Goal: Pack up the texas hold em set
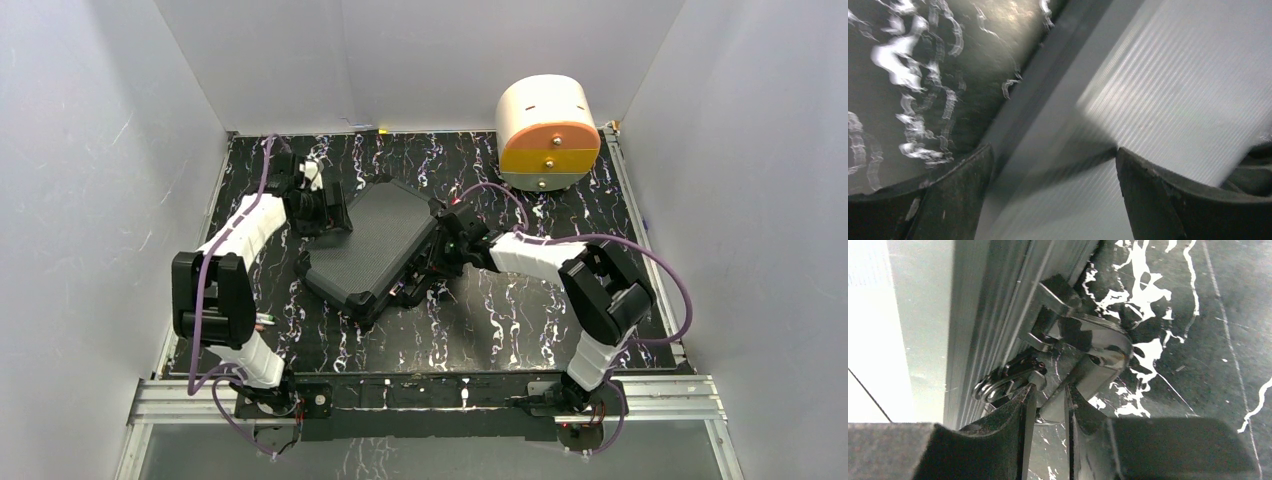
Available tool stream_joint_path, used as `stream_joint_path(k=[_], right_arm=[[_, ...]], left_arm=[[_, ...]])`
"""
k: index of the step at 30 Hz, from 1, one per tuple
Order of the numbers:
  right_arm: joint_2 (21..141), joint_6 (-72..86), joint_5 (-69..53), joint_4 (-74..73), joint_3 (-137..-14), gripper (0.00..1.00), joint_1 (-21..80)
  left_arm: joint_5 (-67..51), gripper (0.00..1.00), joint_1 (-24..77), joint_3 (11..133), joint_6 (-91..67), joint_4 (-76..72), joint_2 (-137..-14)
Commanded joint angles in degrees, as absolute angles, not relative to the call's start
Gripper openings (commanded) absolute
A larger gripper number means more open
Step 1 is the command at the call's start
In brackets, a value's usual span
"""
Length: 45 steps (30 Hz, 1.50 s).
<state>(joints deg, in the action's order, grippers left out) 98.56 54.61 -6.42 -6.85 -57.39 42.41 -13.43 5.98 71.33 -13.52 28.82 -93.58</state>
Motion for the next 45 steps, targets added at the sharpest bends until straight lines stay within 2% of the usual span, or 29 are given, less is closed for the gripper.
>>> stream_joint_path(k=[1, 5, 12, 19, 27, 34, 38, 43, 45], right_arm=[[99.4, 53.1, -9.0, -4.3, -60.8, 0.34, 43.0], [101.8, 52.9, -8.9, -5.2, -61.0, 0.32, 43.4], [105.0, 52.4, -6.5, -10.7, -64.1, 0.23, 44.0], [108.5, 52.9, -3.6, -12.8, -66.7, 0.13, 45.1], [111.3, 55.9, -1.0, -8.6, -66.8, 0.07, 46.4], [112.0, 57.3, 3.5, -6.8, -67.6, 0.07, 47.3], [108.5, 56.1, 5.8, -6.1, -66.6, 0.07, 47.4], [96.5, 52.4, 8.1, -5.7, -62.7, 0.17, 47.5], [91.1, 50.1, 9.9, -7.7, -61.3, 0.23, 47.5]], left_arm=[[-17.4, 0.88, 5.7, 67.6, -14.7, 30.8, -93.5], [-18.5, 0.82, 5.7, 65.4, -14.9, 30.8, -93.1], [-19.6, 0.70, 5.7, 64.8, -14.8, 30.9, -93.9], [-20.9, 0.67, 5.7, 64.6, -15.1, 30.7, -94.4], [-23.4, 0.62, 5.7, 62.6, -16.6, 29.6, -94.5], [-24.1, 0.61, 5.7, 62.6, -17.4, 29.2, -94.2], [-23.0, 0.61, 5.7, 64.8, -17.8, 29.2, -93.3], [-17.7, 0.63, 5.8, 71.3, -18.1, 29.4, -90.1], [-14.7, 0.68, 5.7, 74.0, -18.3, 29.4, -88.1]])
